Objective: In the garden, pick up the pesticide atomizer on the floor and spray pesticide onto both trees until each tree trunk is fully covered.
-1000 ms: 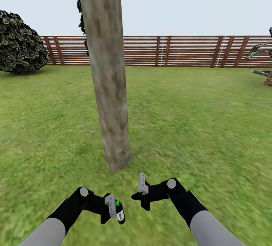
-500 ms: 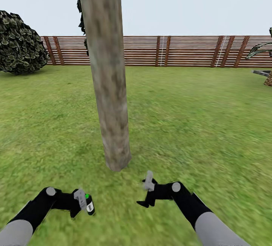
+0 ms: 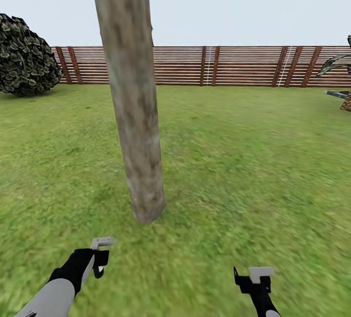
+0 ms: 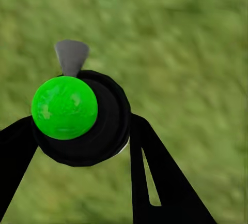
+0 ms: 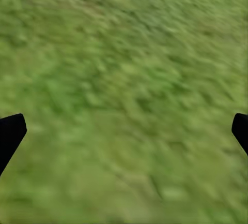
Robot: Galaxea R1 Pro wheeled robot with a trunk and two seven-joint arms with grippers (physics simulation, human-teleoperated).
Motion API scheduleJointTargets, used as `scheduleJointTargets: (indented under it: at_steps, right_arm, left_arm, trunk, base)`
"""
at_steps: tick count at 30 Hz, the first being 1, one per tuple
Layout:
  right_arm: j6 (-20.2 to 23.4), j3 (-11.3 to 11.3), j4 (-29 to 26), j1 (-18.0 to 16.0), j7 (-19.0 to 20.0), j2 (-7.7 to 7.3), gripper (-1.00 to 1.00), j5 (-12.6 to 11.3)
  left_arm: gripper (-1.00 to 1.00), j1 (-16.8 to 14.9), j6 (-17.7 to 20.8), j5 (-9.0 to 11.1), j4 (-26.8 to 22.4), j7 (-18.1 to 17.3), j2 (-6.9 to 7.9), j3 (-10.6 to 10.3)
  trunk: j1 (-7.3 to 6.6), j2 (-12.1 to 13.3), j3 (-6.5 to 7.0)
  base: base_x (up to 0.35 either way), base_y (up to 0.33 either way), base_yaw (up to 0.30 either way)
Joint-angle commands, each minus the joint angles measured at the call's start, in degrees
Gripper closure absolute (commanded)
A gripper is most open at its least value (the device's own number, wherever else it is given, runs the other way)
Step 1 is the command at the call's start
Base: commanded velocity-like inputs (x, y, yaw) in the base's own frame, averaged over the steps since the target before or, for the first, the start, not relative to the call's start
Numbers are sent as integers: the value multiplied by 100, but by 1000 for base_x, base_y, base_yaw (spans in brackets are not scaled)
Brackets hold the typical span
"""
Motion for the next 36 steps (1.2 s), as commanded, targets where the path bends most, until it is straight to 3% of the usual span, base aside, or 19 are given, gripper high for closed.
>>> scheduleJointTargets:
  at_steps: [1, 15, 26, 30, 36]
  right_arm:
    - [-8, 49, 4, -3, -49, -1, -100, 6]
    - [-8, 45, 4, -3, -49, -1, -100, 6]
    - [-8, 50, 4, -3, -49, -1, -100, 7]
    - [-8, 50, 4, -3, -49, -1, -100, 7]
    - [-8, 50, 4, -3, -49, -1, -100, 7]
  left_arm:
    - [100, -3, 21, -61, -12, -53, -7, 46]
    - [100, -9, 21, -61, -15, -53, -9, 46]
    - [100, -11, 12, -46, -12, -54, -30, 48]
    - [100, -16, 0, -57, -19, -54, -155, 46]
    - [100, -20, -2, -59, -28, -53, -193, 46]
  trunk:
    - [-1, -2, -5]
    - [-1, -2, -5]
    - [-1, -2, -5]
    - [-1, -2, -5]
    - [-1, -2, -5]
  base:
    - [6, -8, 0]
    - [1, 0, 0]
    - [143, -2, 0]
    - [199, -127, 0]
    - [163, -226, 0]
